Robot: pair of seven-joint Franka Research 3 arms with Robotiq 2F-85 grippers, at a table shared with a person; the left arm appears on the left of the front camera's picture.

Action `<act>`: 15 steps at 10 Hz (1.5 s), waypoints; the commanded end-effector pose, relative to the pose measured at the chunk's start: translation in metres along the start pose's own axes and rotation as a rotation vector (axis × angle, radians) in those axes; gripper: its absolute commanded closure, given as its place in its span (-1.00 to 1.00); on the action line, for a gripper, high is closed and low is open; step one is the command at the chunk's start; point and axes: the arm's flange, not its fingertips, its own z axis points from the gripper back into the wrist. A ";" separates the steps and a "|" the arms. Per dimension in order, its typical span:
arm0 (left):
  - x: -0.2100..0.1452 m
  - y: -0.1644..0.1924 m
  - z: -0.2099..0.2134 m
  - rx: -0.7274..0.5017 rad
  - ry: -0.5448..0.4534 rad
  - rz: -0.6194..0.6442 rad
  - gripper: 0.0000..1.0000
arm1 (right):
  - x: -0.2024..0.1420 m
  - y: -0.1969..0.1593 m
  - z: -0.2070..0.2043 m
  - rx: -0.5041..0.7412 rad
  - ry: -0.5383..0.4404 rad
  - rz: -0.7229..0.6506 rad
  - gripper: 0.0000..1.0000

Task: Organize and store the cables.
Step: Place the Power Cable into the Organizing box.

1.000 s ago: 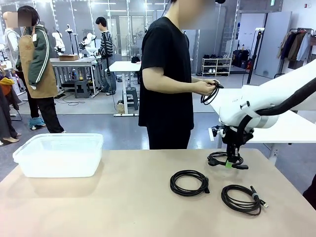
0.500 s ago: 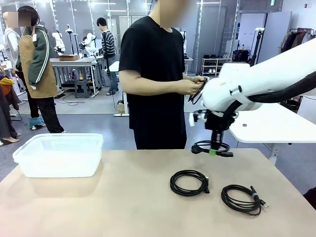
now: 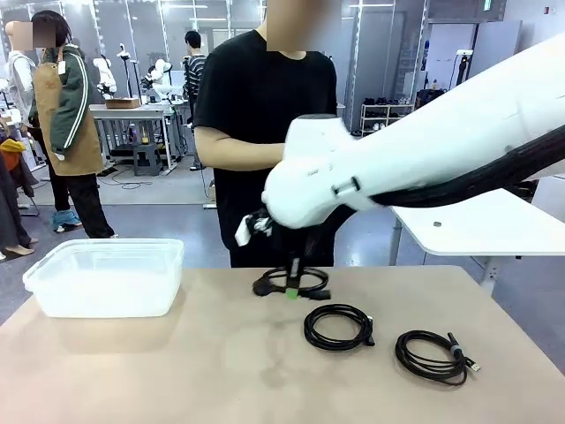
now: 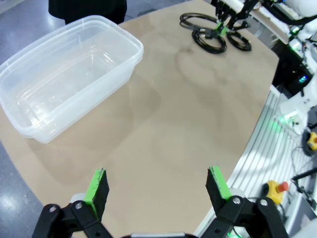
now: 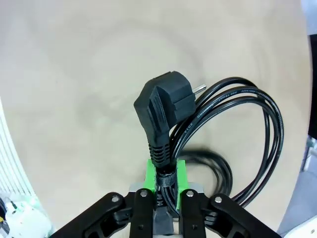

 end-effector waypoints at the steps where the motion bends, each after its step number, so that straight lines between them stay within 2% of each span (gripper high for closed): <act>1: 0.000 0.002 0.001 -0.016 -0.021 -0.017 -1.00 | 0.023 -0.002 -0.033 -0.015 0.037 0.018 1.00; 4: 0.000 0.002 0.001 -0.016 -0.021 -0.017 -1.00 | 0.031 0.005 -0.072 0.057 0.042 0.019 1.00; 7: 0.000 0.002 0.001 -0.016 -0.021 -0.017 -1.00 | 0.025 0.016 -0.082 0.087 0.020 0.035 1.00; 8: 0.000 0.002 0.001 -0.016 -0.021 -0.017 -1.00 | 0.021 0.017 -0.080 0.098 0.008 0.039 0.20; 9: 0.000 0.002 0.001 -0.016 -0.021 -0.017 -1.00 | 0.018 0.018 -0.078 0.103 0.007 0.032 0.07; 10: 0.000 0.002 0.001 -0.016 -0.021 -0.017 -1.00 | 0.013 0.018 -0.077 0.099 0.002 0.025 -0.36; 11: 0.000 0.002 0.001 -0.016 -0.021 -0.017 -1.00 | 0.005 0.016 -0.074 0.103 -0.019 0.004 -0.49; 12: 0.000 0.000 0.000 0.000 0.000 0.001 -1.00 | -0.007 0.016 -0.067 0.103 -0.045 -0.008 -0.92; 13: 0.009 -0.002 -0.003 -0.058 -0.020 0.006 -1.00 | -0.023 0.019 -0.058 0.077 -0.069 -0.025 -1.00; 15: 0.033 -0.013 -0.022 -0.045 0.047 -0.044 -1.00 | -0.074 0.025 -0.028 0.066 -0.207 -0.051 -1.00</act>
